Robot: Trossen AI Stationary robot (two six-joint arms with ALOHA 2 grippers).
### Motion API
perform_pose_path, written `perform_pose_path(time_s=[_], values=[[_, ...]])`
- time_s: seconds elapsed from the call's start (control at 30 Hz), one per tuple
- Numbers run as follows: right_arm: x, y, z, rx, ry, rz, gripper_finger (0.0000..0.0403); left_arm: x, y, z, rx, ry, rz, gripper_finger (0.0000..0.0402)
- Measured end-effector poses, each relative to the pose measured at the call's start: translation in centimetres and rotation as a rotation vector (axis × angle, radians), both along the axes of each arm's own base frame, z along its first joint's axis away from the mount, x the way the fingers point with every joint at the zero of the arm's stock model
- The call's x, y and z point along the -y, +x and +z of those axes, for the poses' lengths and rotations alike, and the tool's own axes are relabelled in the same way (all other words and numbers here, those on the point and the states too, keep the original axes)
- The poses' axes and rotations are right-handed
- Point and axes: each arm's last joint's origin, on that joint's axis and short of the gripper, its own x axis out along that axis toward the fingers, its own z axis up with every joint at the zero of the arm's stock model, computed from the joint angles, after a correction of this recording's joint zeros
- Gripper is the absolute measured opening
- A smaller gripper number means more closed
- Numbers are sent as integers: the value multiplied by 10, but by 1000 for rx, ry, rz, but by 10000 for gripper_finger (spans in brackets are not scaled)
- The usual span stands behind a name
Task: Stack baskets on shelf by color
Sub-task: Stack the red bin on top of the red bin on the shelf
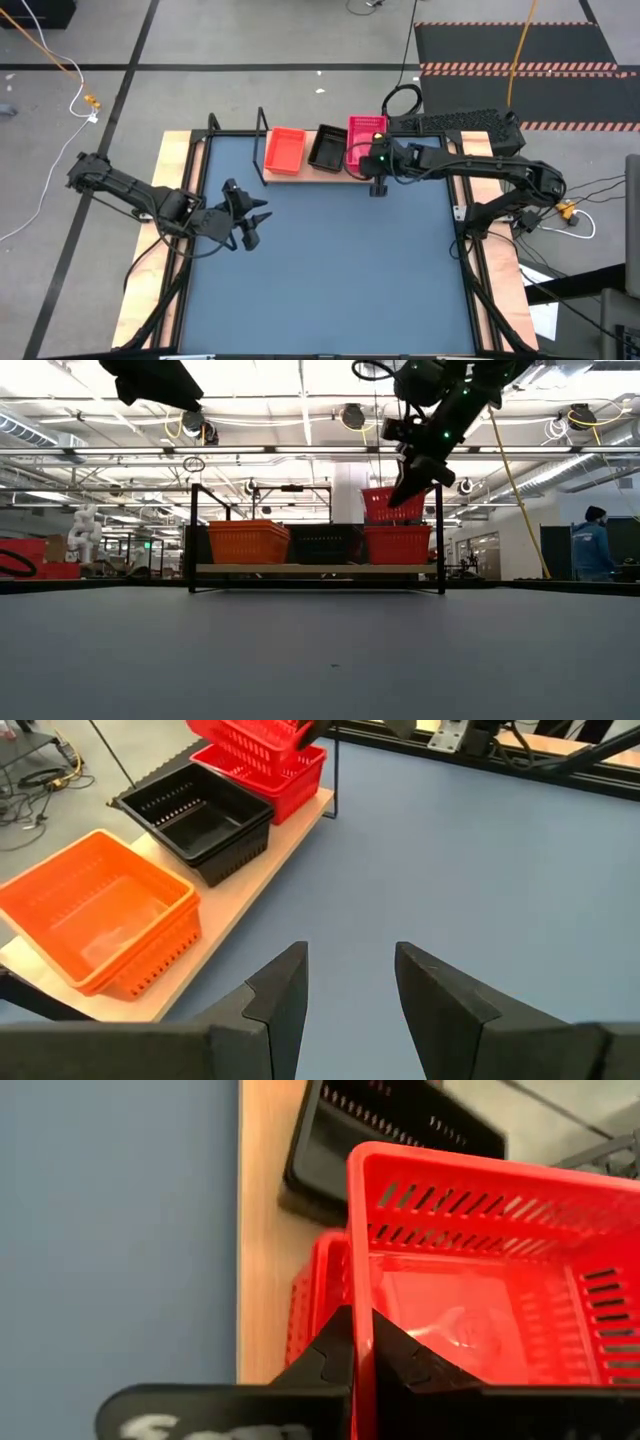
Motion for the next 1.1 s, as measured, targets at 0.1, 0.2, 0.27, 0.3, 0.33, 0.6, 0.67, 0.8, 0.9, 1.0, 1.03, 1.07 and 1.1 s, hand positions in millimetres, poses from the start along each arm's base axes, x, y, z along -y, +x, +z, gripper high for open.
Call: perform_pose_path(time_s=[0.1, 0.2, 0.27, 0.3, 0.33, 0.6, 0.67, 0.8, 0.9, 1.0, 1.03, 1.07, 1.1], values=[[4, -3, -2, -24, 16, 2, 0, -1, 0, -1, -10, 4, 6, 152], [8, -5, -3, -25, 43, 10, 0, -2, 0, -1, -9, 5, 8, 152], [11, -6, -3, -18, 54, 10, 0, -2, 0, -1, -9, 5, 8, 152], [12, -7, -3, -17, 55, 7, 0, -1, 0, -1, -9, 4, 8, 152], [13, -7, -3, -14, 58, 2, 0, -2, 0, -1, -8, 3, 9, 152], [17, -6, -2, 67, 167, 12, 19, -2, 0, -1, -4, -5, 14, 152], [18, -6, -3, 67, 172, 5, 26, -2, 0, -1, -1, -12, 18, 152], [19, -6, -2, 74, 156, -10, 49, -1, 0, -1, -1, -15, 16, 152], [20, -7, -2, 59, 117, -49, 82, 1, -1, -1, -3, -15, 9, 152], [21, -7, -2, 44, 82, -83, 120, 2, -1, -1, -6, -14, 3, 152], [21, -7, -2, 41, 73, -89, 131, 1, -2, -1, -8, -14, 4, 152], [20, -7, -2, 38, 62, -96, 141, 1, -2, -2, -13, -12, 4, 152], [20, -7, -2, 38, 60, -94, 148, 1, -2, -2, -16, -10, 4, 152]])
